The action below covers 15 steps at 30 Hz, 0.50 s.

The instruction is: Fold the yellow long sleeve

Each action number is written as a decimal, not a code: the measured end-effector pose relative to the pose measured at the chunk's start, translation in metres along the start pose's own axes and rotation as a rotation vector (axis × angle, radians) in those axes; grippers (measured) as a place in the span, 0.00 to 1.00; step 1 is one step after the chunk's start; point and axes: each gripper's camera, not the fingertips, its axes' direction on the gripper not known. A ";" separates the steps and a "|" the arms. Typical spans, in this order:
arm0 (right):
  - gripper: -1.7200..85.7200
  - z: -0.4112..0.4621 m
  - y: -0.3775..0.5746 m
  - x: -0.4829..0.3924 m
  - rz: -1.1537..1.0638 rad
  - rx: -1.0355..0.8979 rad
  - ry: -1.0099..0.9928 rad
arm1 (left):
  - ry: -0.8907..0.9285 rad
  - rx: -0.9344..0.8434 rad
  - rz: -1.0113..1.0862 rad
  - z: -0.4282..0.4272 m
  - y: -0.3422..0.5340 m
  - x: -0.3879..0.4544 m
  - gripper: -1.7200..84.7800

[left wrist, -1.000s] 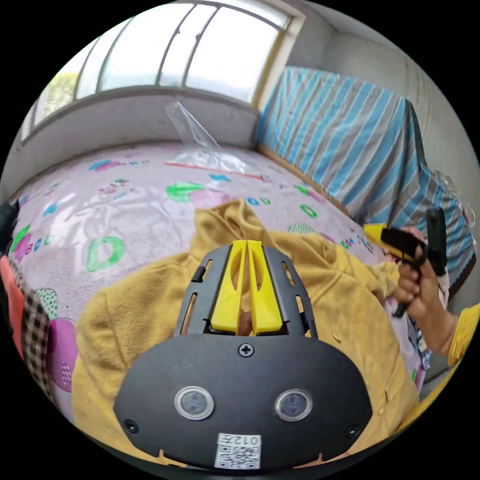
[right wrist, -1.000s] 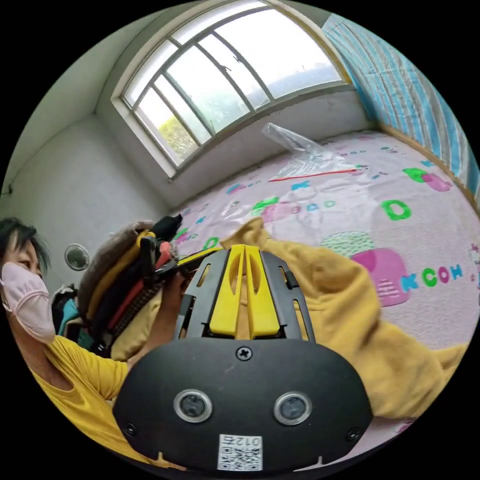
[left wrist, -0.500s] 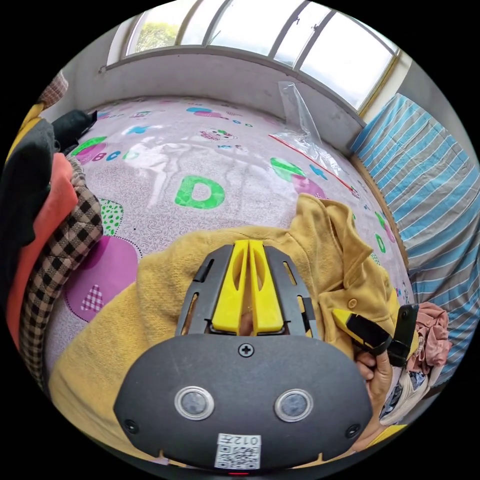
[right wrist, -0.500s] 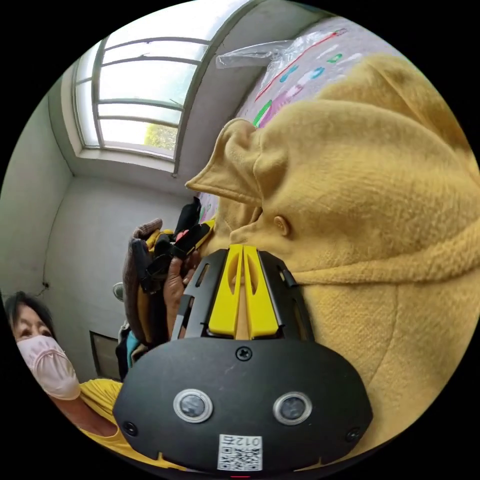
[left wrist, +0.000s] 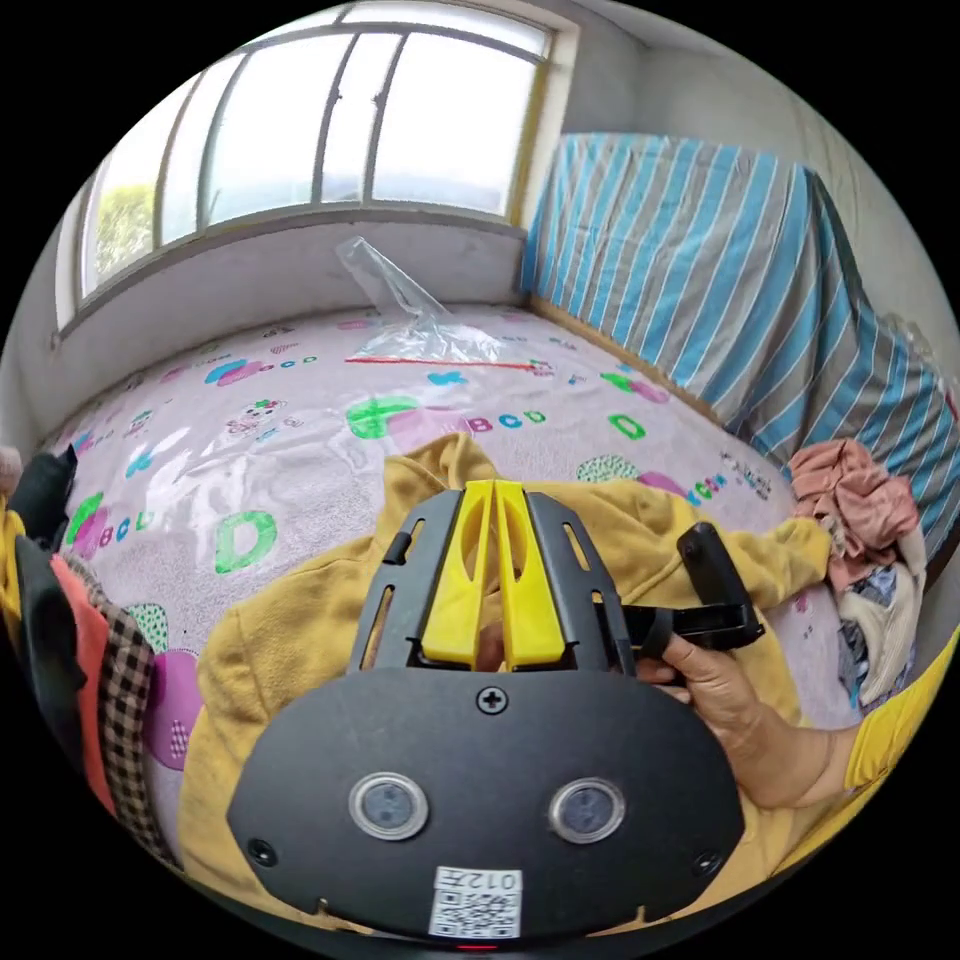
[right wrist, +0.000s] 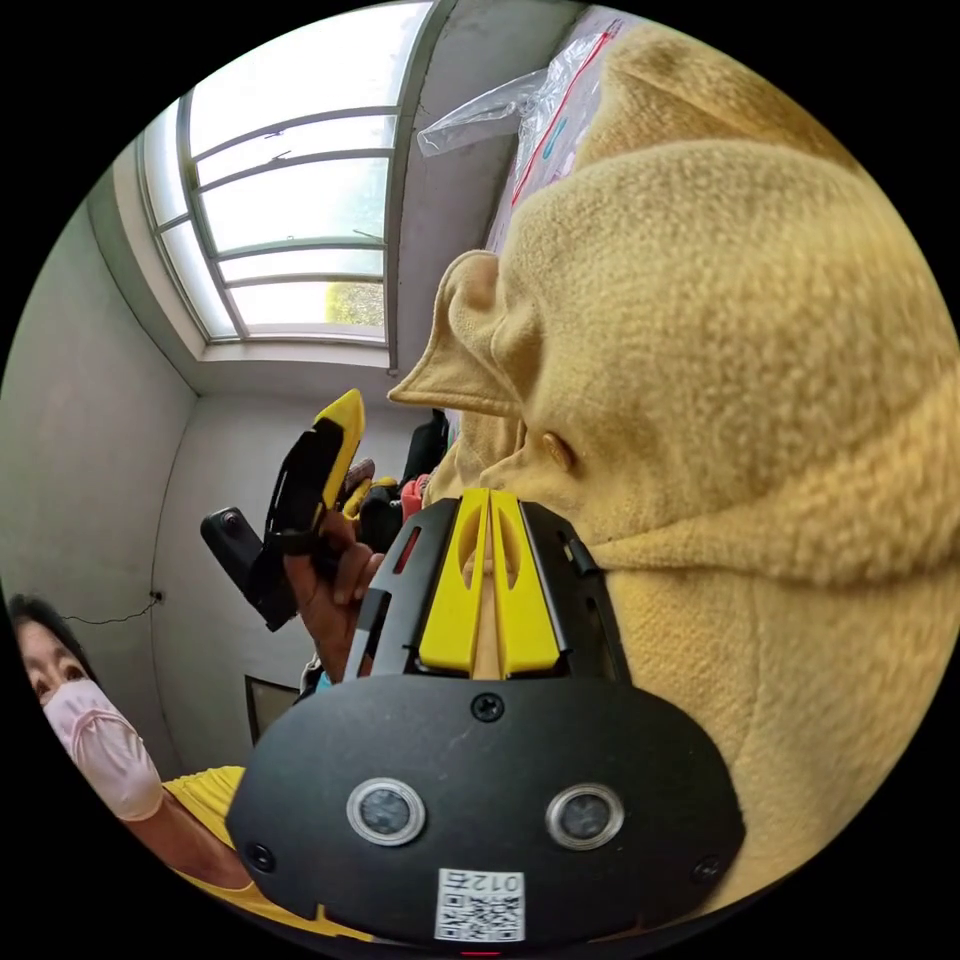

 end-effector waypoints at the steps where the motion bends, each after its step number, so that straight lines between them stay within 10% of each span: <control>1: 0.03 -0.003 -0.002 -0.001 -0.001 0.001 0.001 | -0.020 -0.026 0.018 0.013 0.000 0.004 0.02; 8: 0.03 -0.019 -0.011 -0.004 0.015 0.005 -0.021 | -0.201 -0.241 -0.187 0.069 0.008 -0.040 0.02; 15: 0.03 -0.023 -0.018 -0.010 0.014 0.009 -0.015 | -0.255 -0.055 -0.260 0.000 0.023 -0.043 0.02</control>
